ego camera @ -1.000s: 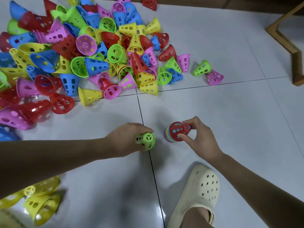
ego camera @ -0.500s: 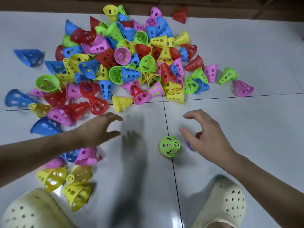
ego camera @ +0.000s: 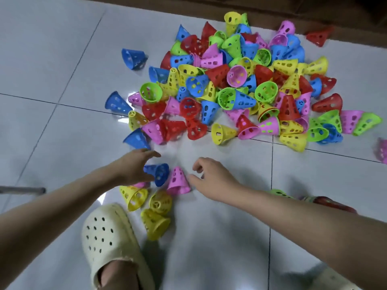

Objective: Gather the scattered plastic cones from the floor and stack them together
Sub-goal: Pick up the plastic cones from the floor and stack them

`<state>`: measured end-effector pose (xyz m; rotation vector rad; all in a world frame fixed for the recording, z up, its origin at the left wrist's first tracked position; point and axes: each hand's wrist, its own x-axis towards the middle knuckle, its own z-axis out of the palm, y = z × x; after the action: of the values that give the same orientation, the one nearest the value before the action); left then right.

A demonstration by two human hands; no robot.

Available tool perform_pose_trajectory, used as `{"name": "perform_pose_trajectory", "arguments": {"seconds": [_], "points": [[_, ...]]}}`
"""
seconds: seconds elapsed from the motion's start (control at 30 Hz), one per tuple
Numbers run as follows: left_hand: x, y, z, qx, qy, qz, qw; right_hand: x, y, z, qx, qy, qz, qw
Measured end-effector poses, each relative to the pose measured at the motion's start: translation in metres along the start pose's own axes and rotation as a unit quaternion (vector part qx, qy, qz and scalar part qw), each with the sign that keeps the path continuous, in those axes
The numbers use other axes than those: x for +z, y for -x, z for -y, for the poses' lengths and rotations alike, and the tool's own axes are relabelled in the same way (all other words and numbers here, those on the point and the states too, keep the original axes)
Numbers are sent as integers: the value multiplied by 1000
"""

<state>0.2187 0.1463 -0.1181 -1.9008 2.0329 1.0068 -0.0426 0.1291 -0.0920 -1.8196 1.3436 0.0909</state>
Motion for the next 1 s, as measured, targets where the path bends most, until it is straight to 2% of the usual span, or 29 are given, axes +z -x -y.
{"name": "perform_pose_trajectory", "arguments": {"seconds": [0.07, 0.17, 0.3, 0.4, 0.53, 0.63, 0.7, 0.83, 1.0], "points": [[13, -8, 1, 30, -52, 10, 998, 33, -21, 6, 51, 1, 18, 999], [27, -18, 3, 72, -103, -22, 992, 71, -46, 12, 118, -3, 18, 993], [30, -19, 7, 66, -86, -71, 992, 90, -62, 12, 170, -7, -36, 985], [23, -15, 12, 58, -37, -95, 993, 83, -61, 12, 158, -44, -40, 986], [-6, -3, -4, 97, 65, -117, 986, 32, -41, 10, 99, -154, -118, 976], [-44, 5, -31, 133, 90, -119, 980, -23, -13, 12, 33, -204, -168, 964], [-76, 12, -59, 170, 51, -124, 976, -66, 11, 14, -4, -204, -196, 959], [-134, 23, -128, 192, -17, -132, 972, -148, 65, 7, -41, -158, -229, 960], [-158, 29, -223, 245, -130, -106, 955, -205, 130, -24, -36, -109, -294, 949]]}}
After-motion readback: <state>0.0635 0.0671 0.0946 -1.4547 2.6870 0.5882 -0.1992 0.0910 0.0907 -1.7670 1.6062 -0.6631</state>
